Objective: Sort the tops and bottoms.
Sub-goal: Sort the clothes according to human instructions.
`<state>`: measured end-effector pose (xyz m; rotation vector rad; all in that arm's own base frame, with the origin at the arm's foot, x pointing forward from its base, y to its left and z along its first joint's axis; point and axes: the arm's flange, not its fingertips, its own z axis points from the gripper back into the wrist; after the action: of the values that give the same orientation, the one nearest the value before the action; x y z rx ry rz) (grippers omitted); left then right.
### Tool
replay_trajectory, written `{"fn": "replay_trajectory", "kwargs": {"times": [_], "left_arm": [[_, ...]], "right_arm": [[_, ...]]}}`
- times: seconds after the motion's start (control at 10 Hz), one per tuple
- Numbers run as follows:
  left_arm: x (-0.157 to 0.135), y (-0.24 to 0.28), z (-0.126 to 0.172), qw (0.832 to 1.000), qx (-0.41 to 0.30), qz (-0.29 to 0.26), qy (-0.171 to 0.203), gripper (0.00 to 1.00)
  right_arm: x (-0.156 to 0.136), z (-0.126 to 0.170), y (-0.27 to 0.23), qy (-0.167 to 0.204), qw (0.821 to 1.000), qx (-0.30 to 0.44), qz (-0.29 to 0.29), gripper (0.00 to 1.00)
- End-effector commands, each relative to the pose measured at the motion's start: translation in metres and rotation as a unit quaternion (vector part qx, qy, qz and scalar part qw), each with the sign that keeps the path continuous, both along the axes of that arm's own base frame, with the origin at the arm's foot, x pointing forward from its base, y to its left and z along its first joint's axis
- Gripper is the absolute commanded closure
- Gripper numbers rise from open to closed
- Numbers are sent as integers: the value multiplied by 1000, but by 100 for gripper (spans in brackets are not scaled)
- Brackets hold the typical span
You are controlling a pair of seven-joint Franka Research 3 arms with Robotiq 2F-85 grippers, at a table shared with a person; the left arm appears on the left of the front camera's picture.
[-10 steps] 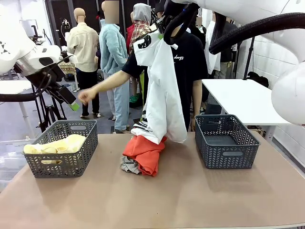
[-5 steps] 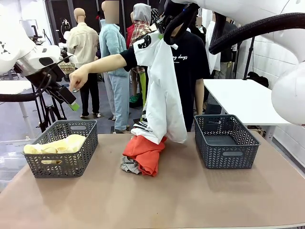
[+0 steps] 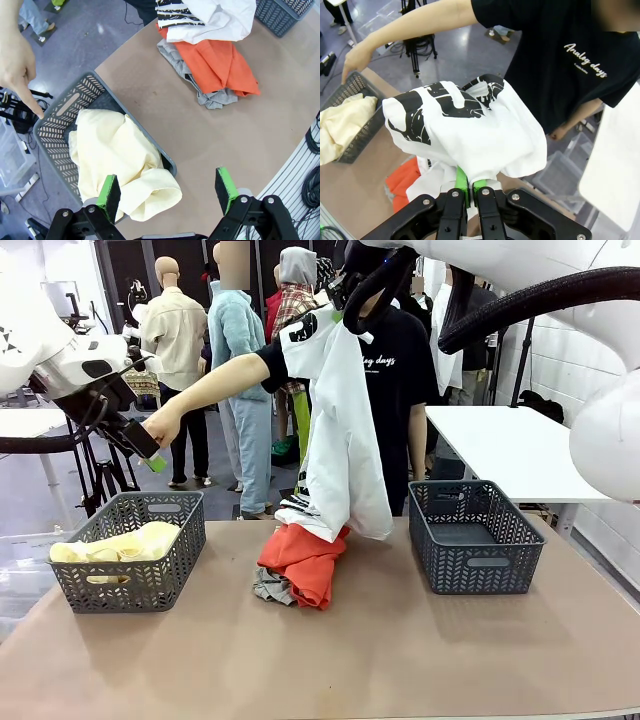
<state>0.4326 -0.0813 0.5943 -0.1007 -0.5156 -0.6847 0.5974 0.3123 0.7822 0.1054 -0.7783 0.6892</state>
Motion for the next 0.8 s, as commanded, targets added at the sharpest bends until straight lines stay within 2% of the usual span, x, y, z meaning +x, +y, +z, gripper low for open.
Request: {"fn": "replay_trajectory", "kwargs": {"times": [0.0,0.7], "left_arm": [[0,1,1,1000,4,-4,-1,1],[0,1,1,1000,4,-4,-1,1]], "right_arm": [[-4,4,-1,-2,1000,2,0,100],[-4,4,-1,-2,1000,2,0,100]]}}
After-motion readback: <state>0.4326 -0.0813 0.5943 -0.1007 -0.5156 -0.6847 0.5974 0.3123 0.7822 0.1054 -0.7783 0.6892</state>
